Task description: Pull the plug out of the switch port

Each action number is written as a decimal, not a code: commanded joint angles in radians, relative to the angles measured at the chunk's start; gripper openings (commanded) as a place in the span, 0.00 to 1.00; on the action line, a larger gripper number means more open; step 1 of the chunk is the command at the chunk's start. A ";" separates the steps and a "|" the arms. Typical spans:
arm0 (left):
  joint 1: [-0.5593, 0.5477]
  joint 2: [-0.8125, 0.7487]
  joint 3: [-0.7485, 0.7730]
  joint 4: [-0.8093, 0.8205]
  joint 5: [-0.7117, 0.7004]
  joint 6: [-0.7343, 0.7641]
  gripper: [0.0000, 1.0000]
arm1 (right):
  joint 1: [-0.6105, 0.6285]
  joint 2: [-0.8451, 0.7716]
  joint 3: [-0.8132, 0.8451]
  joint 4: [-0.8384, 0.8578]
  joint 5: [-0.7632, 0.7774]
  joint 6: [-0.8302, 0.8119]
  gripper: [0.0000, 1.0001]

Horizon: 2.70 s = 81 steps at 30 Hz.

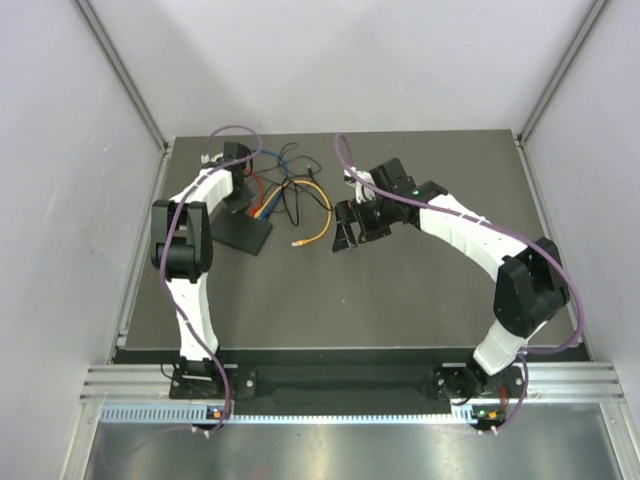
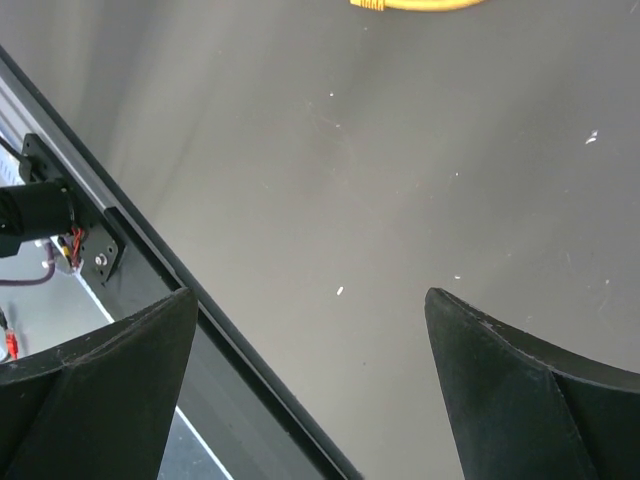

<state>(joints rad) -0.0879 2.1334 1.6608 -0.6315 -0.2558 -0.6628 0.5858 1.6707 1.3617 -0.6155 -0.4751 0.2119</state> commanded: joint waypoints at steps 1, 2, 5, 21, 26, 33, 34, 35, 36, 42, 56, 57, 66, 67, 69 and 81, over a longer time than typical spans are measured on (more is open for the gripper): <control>-0.004 -0.094 -0.090 -0.025 -0.030 0.029 0.00 | -0.007 -0.048 -0.007 0.011 -0.013 -0.020 0.96; -0.004 -0.107 -0.128 -0.013 -0.027 0.034 0.00 | -0.007 -0.049 -0.010 0.010 -0.013 -0.020 0.96; -0.007 -0.142 -0.182 -0.016 -0.026 0.040 0.00 | -0.007 -0.057 -0.026 0.013 -0.014 -0.019 0.96; -0.141 -0.513 -0.630 0.044 0.085 0.019 0.00 | 0.020 -0.115 -0.182 0.131 -0.039 0.086 0.93; -0.159 -0.638 -0.714 0.041 0.136 0.014 0.00 | 0.084 -0.124 -0.204 0.187 -0.065 0.116 0.90; -0.162 -0.825 -0.691 -0.060 0.089 0.008 0.00 | 0.196 -0.091 -0.170 0.278 -0.076 0.150 0.85; -0.162 -0.839 -0.668 -0.077 0.083 0.003 0.00 | 0.218 -0.083 -0.162 0.281 -0.074 0.159 0.85; -0.162 -0.854 -0.656 -0.098 0.076 -0.003 0.02 | 0.229 -0.080 -0.147 0.287 -0.076 0.164 0.85; -0.162 -0.877 -0.644 -0.127 0.069 -0.014 0.06 | 0.238 -0.068 -0.138 0.299 -0.083 0.167 0.85; -0.162 -0.928 -0.599 -0.217 0.076 -0.061 0.09 | 0.266 0.033 -0.038 0.350 -0.146 0.228 0.85; -0.147 -0.903 -0.704 -0.189 0.196 -0.029 0.04 | 0.279 0.394 0.220 0.566 -0.198 0.486 0.63; -0.135 -0.870 -0.694 -0.213 0.207 0.000 0.02 | 0.279 0.432 0.234 0.566 -0.194 0.495 0.60; -0.096 -0.888 -0.775 -0.192 0.300 -0.003 0.00 | 0.253 0.503 0.228 0.568 -0.138 0.557 0.48; -0.096 -0.891 -0.795 -0.144 0.331 -0.003 0.00 | 0.249 0.503 0.220 0.559 -0.135 0.546 0.48; -0.093 -0.880 -0.829 -0.125 0.332 -0.032 0.00 | 0.241 0.509 0.215 0.547 -0.140 0.518 0.48; -0.082 -0.852 -0.832 -0.125 0.265 -0.093 0.00 | 0.201 0.602 0.218 0.720 -0.181 0.592 0.48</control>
<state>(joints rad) -0.1776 1.2881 0.8101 -0.7746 0.0658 -0.7399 0.7990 2.2364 1.5169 0.0368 -0.6380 0.7849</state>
